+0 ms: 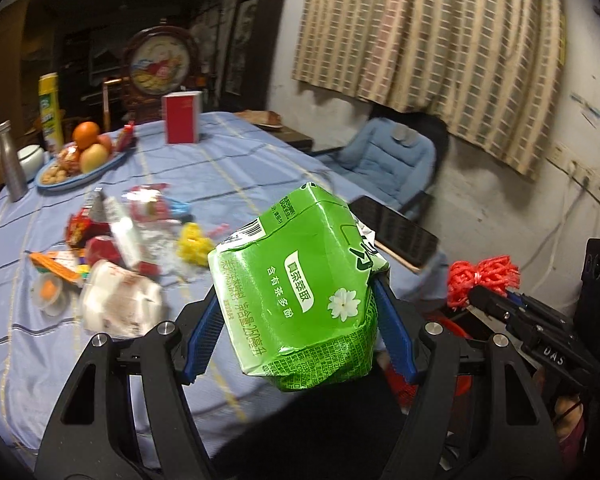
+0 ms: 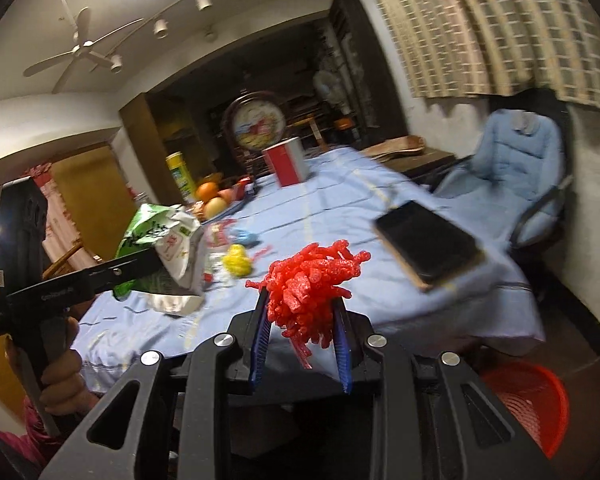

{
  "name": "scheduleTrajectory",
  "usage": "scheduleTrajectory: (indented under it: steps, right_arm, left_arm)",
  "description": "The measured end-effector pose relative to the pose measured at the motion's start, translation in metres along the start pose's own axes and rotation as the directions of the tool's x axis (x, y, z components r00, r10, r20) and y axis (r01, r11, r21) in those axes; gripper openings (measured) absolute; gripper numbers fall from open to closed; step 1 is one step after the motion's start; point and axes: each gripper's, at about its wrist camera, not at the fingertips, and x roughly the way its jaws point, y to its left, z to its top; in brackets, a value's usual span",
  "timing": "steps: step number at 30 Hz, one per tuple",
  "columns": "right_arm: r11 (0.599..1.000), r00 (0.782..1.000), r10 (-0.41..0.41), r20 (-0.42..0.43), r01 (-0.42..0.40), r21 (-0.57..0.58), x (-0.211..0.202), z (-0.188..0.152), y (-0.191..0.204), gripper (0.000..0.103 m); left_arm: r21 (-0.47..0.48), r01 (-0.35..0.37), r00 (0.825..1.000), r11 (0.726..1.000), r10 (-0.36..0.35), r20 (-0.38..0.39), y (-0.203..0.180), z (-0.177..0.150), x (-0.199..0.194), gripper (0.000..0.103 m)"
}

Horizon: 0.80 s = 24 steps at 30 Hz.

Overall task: Collect trash
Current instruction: 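Carry both items to the red wastebasket and open both tools to drop them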

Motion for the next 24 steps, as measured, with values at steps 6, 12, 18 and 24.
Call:
scheduleTrajectory:
  steps: [6,12,18,24]
  right_arm:
    - [0.979,0.985,-0.172,-0.021,0.173,0.108,-0.035,-0.03,-0.073,0.029]
    - [0.921,0.939,-0.289,-0.185,0.326,0.215,-0.01,-0.069,-0.151,0.038]
    - [0.872,0.878,-0.375,-0.297,0.443,0.209,0.017,-0.095,-0.183,0.067]
    - [0.859,0.9,-0.397,-0.179,0.433,0.274,-0.029,-0.084,-0.194,0.076]
  left_arm:
    - [0.059,0.077,0.996,0.995,-0.074,-0.053,-0.039,-0.005,0.019,0.069]
    - [0.111,0.13,0.986,0.985,-0.116,-0.124,-0.07,-0.011,0.05,0.069]
    - [0.172,0.165,0.974,0.971,-0.133,-0.183,-0.102,-0.017,0.076,0.069]
    - [0.24,0.229,0.954,0.943,-0.169,-0.247,-0.143,-0.023,0.099,0.069]
